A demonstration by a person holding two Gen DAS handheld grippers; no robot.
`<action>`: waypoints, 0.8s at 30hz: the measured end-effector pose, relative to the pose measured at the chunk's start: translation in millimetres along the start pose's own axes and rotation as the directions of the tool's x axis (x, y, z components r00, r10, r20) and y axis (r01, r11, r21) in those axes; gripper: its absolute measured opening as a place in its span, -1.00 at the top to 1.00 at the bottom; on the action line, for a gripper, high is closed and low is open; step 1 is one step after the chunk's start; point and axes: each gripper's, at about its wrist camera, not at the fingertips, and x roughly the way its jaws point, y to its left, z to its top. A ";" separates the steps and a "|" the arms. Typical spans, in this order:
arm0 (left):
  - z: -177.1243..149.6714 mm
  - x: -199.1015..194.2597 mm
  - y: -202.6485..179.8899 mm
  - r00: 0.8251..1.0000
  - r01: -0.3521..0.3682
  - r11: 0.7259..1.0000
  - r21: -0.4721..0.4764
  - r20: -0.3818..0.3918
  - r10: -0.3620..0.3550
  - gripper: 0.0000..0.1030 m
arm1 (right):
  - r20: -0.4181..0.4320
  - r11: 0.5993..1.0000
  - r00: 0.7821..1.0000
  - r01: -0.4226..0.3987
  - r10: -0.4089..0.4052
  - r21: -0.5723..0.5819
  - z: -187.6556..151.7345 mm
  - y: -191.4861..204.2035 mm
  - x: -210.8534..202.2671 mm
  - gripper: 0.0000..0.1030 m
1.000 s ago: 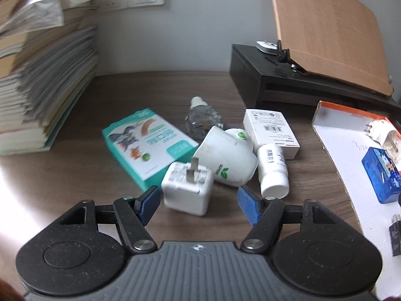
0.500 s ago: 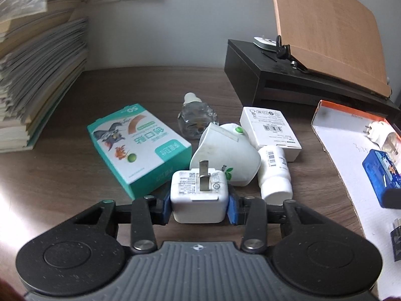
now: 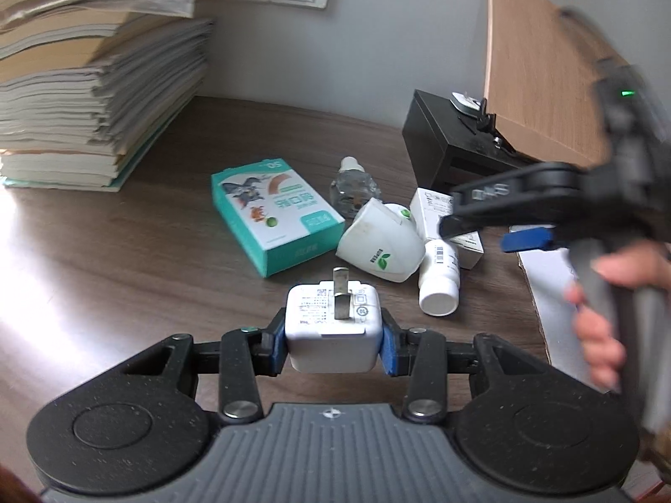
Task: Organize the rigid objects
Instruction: 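Close the left gripper on the white charger while the right gripper grasps the white adapter box, then carry the white charger and white adapter box over the white box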
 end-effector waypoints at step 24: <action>11.9 -24.5 -26.9 0.998 0.008 1.000 0.011 0.057 -0.009 0.18 | 0.181 0.998 0.983 0.042 -0.033 -0.048 -5.2 -32.9 -74.4 -0.37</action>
